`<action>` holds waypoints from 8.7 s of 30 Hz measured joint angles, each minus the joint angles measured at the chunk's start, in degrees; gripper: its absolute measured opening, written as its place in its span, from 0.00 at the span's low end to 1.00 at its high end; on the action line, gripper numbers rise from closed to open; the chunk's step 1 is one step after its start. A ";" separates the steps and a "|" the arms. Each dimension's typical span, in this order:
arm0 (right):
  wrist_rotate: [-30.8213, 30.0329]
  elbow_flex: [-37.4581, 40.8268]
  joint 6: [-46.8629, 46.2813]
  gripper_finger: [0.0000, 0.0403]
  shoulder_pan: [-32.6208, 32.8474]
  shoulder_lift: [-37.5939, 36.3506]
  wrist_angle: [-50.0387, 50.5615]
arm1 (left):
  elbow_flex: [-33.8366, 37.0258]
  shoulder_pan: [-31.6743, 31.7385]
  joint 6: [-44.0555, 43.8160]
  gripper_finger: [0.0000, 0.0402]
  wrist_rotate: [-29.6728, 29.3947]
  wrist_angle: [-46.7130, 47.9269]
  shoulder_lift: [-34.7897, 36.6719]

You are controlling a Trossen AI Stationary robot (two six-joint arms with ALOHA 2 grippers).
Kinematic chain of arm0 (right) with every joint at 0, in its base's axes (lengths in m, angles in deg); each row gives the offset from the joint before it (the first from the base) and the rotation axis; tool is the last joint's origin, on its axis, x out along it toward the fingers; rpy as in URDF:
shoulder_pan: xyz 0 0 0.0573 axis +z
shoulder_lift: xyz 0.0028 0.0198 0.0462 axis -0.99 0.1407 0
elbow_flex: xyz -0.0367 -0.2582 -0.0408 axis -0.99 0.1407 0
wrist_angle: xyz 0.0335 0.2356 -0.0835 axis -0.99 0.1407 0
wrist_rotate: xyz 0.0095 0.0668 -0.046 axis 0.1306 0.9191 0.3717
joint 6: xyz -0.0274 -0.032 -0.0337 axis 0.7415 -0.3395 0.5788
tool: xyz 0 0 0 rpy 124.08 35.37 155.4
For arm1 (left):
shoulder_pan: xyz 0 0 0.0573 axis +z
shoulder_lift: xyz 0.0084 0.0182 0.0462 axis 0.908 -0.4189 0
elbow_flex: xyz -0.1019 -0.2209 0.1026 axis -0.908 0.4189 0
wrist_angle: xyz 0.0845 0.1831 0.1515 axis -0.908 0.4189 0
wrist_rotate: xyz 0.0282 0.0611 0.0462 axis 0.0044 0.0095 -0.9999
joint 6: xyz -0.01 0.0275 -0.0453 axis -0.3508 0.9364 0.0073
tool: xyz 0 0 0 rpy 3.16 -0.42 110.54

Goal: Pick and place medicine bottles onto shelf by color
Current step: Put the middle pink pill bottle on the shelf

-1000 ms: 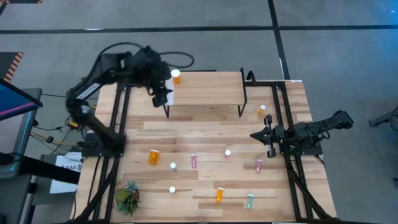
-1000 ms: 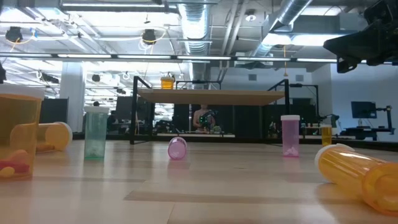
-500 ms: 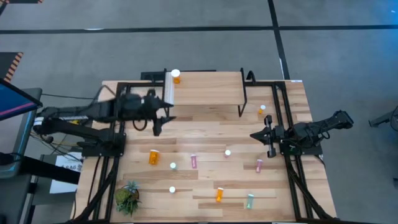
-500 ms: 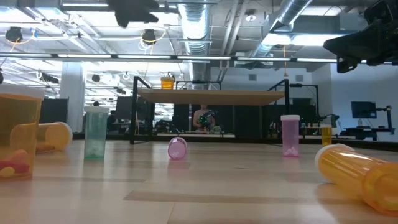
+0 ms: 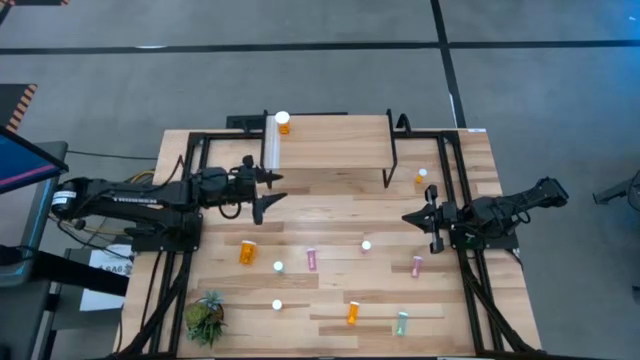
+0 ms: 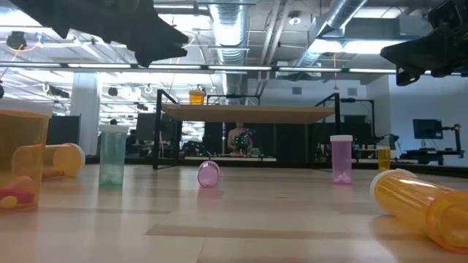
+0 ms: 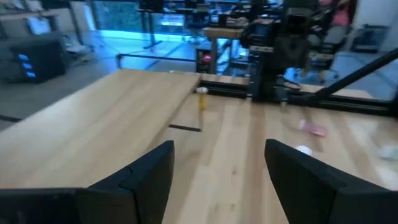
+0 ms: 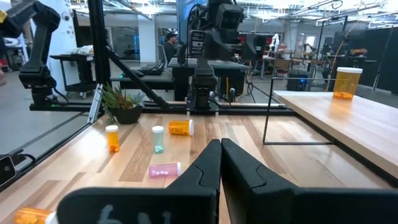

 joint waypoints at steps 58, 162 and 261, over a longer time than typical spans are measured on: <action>-7.79 -12.45 -10.53 0.08 -0.45 5.47 -4.91 | -0.02 -12.47 -9.19 0.59 1.22 -7.49 -5.29; 11.66 -46.21 -13.49 0.48 2.83 81.51 5.76 | -8.60 -21.87 -10.06 0.59 -8.86 5.37 -10.93; 25.94 -58.28 -3.02 0.43 -1.09 107.44 5.19 | -9.07 -19.14 -8.56 0.59 -10.93 7.17 -13.55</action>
